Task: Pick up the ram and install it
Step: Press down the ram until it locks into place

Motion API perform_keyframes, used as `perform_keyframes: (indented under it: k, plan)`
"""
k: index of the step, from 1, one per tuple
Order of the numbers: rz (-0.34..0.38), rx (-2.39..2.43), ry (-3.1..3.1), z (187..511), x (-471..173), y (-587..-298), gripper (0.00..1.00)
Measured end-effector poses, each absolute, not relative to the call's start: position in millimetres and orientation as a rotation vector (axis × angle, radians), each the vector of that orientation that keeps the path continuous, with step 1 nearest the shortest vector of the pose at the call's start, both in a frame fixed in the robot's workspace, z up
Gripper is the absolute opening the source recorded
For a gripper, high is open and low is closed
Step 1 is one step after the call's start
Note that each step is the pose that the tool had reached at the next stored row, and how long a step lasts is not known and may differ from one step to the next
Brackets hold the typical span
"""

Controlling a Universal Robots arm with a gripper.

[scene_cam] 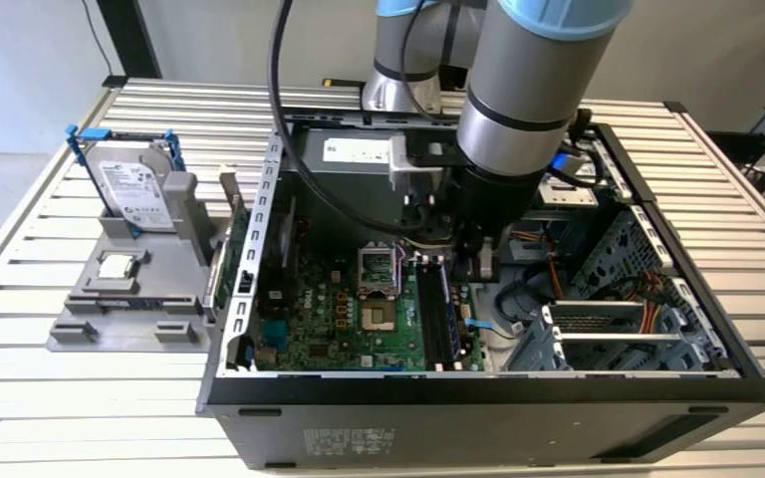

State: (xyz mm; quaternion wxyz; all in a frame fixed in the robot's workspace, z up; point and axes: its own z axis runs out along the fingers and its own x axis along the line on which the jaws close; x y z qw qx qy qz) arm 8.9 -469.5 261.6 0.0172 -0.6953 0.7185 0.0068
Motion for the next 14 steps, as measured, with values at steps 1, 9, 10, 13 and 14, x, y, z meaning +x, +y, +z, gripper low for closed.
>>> perform_keyframes:
  k: [1, 9, 10, 13, 14]
  plan:
    - [0.021, -2.161, 2.233, 260, 9, -469, 0.0]
    - [0.021, -2.161, 2.233, 253, 9, -470, 0.0]
    - [0.021, -2.161, 2.233, 252, 9, -470, 0.0]
    - [0.021, -2.161, 2.233, 246, 9, -475, 0.0]
    - [0.021, -2.161, 2.233, 244, 9, -477, 0.0]
